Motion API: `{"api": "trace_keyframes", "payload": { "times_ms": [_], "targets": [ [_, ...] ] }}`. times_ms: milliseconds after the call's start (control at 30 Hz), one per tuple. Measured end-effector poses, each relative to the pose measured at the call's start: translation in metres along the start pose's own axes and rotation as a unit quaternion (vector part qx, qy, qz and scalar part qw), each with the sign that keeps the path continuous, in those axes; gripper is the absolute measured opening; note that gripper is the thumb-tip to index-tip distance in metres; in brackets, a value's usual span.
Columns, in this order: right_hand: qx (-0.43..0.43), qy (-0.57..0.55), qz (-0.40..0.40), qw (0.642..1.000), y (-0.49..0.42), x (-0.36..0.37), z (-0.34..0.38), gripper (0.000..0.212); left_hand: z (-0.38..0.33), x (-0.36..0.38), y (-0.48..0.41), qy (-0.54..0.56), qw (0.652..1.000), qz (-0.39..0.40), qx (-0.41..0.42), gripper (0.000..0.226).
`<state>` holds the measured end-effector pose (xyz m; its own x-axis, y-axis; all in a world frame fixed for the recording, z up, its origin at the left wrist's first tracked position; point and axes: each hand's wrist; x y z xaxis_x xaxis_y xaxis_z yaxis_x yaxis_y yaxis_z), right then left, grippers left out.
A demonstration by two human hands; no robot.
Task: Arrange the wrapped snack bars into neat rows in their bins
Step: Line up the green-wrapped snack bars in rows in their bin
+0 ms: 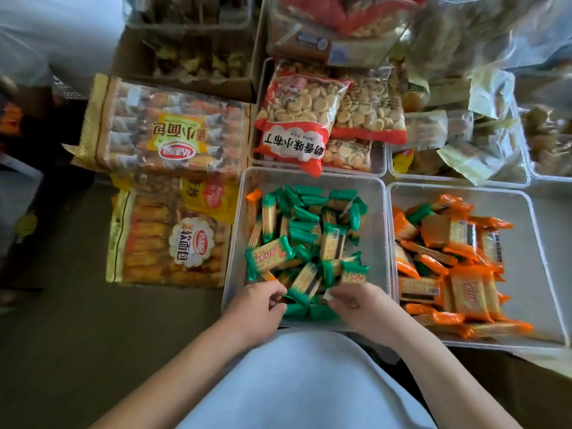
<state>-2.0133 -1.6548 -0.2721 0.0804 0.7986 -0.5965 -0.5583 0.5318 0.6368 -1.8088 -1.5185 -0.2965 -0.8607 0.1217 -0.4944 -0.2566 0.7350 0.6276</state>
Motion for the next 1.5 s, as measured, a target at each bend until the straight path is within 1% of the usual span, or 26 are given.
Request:
{"api": "trace_keyframes", "payload": {
  "times_ms": [67, 200, 267, 400, 500, 567, 633, 667, 700, 733, 833, 900, 933, 1000, 1067, 1133, 1200, 1233, 1267, 1300, 1367, 1433, 1467, 1500],
  "targets": [
    [0.01, -0.005, -0.021, 1.0, 0.001, -0.006, -0.005, 0.031, 0.002, 0.001, -0.005, -0.008, 1.0, 0.008, -0.01, 0.031],
    [0.007, -0.011, -0.003, 1.0, 0.009, 0.0, -0.006, 0.031, -0.001, 0.0, -0.012, -0.026, 0.999, 0.028, -0.018, 0.031],
    [0.006, -0.025, -0.014, 1.0, 0.012, 0.002, -0.009, 0.031, -0.005, 0.001, -0.016, -0.028, 0.999, 0.023, -0.013, 0.03],
    [0.002, -0.047, -0.056, 0.997, 0.014, 0.002, -0.01, 0.031, -0.012, 0.003, -0.016, -0.036, 0.999, -0.003, 0.001, 0.024],
    [-0.002, -0.068, -0.055, 0.996, 0.018, 0.006, -0.01, 0.031, -0.014, 0.004, -0.013, -0.005, 1.0, -0.025, 0.004, 0.012],
    [-0.005, -0.086, -0.057, 0.995, 0.017, 0.006, -0.01, 0.029, -0.015, -0.003, -0.012, 0.016, 0.997, -0.071, 0.022, 0.012],
    [-0.009, -0.1, -0.072, 0.992, 0.016, 0.007, -0.009, 0.026, -0.017, -0.012, -0.016, -0.022, 0.986, -0.151, 0.073, 0.019],
    [-0.011, -0.105, -0.079, 0.991, 0.014, 0.008, -0.008, 0.024, -0.019, -0.015, -0.02, -0.041, 0.978, -0.179, 0.097, 0.023],
    [-0.015, -0.109, -0.084, 0.99, 0.012, 0.008, -0.006, 0.022, -0.023, -0.017, -0.024, -0.061, 0.974, -0.188, 0.109, 0.028],
    [-0.018, -0.111, -0.09, 0.99, 0.009, 0.008, -0.005, 0.021, -0.027, -0.018, -0.029, -0.086, 0.974, -0.179, 0.106, 0.035],
    [-0.014, -0.119, -0.105, 0.987, 0.003, 0.005, -0.001, 0.024, -0.034, -0.013, -0.042, -0.147, 0.981, -0.121, 0.041, 0.064],
    [0.0, -0.114, -0.116, 0.987, 0.0, 0.001, 0.0, 0.027, -0.035, -0.01, -0.045, -0.176, 0.975, -0.131, 0.041, 0.066],
    [0.007, -0.114, -0.118, 0.986, -0.001, -0.001, 0.001, 0.027, -0.035, -0.009, -0.045, -0.168, 0.975, -0.142, 0.044, 0.065],
    [0.014, -0.119, -0.113, 0.986, -0.005, -0.007, 0.001, 0.028, -0.032, -0.006, -0.042, -0.092, 0.985, -0.143, 0.035, 0.063],
    [0.009, -0.118, -0.109, 0.987, -0.008, -0.014, 0.001, 0.03, -0.03, -0.001, -0.038, 0.005, 0.992, -0.124, 0.013, 0.063],
    [-0.002, -0.119, -0.119, 0.986, -0.011, -0.016, 0.003, 0.034, -0.03, 0.004, -0.036, 0.135, 0.986, -0.099, 0.013, 0.06],
    [-0.024, -0.112, -0.168, 0.979, -0.014, -0.014, 0.005, 0.039, -0.035, 0.006, -0.035, 0.248, 0.966, -0.062, 0.028, 0.054],
    [-0.034, -0.096, -0.202, 0.974, -0.015, -0.012, 0.007, 0.042, -0.037, 0.005, -0.034, 0.268, 0.961, -0.056, 0.031, 0.051],
    [-0.04, -0.073, -0.234, 0.969, -0.016, -0.01, 0.008, 0.045, -0.037, 0.003, -0.031, 0.263, 0.962, -0.063, 0.033, 0.048],
    [-0.051, -0.043, -0.26, 0.963, -0.017, -0.009, 0.01, 0.047, -0.035, -0.001, -0.026, 0.231, 0.969, -0.084, 0.032, 0.046],
    [-0.115, 0.017, -0.275, 0.954, -0.022, -0.004, 0.014, 0.043, -0.024, -0.011, -0.009, 0.131, 0.979, -0.152, 0.033, 0.039],
    [-0.199, 0.054, -0.237, 0.949, -0.032, 0.005, 0.021, 0.028, -0.009, -0.023, 0.007, 0.058, 0.974, -0.213, 0.054, 0.028],
    [-0.221, 0.056, -0.194, 0.954, -0.037, 0.01, 0.025, 0.021, -0.002, -0.028, 0.013, 0.028, 0.97, -0.233, 0.063, 0.024],
    [-0.225, 0.051, -0.148, 0.962, -0.042, 0.015, 0.03, 0.018, 0.003, -0.033, 0.018, 0.003, 0.967, -0.245, 0.065, 0.021]
  ]
}}
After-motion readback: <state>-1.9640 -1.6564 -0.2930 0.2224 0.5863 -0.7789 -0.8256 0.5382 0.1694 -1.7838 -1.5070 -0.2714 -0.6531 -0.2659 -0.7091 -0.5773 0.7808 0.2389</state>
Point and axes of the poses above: each hand's wrist, its own y-axis away from the middle knuckle, its own x-axis out of the palm, z = x × y, and after that the axes turned 2 degrees about y, right-handed
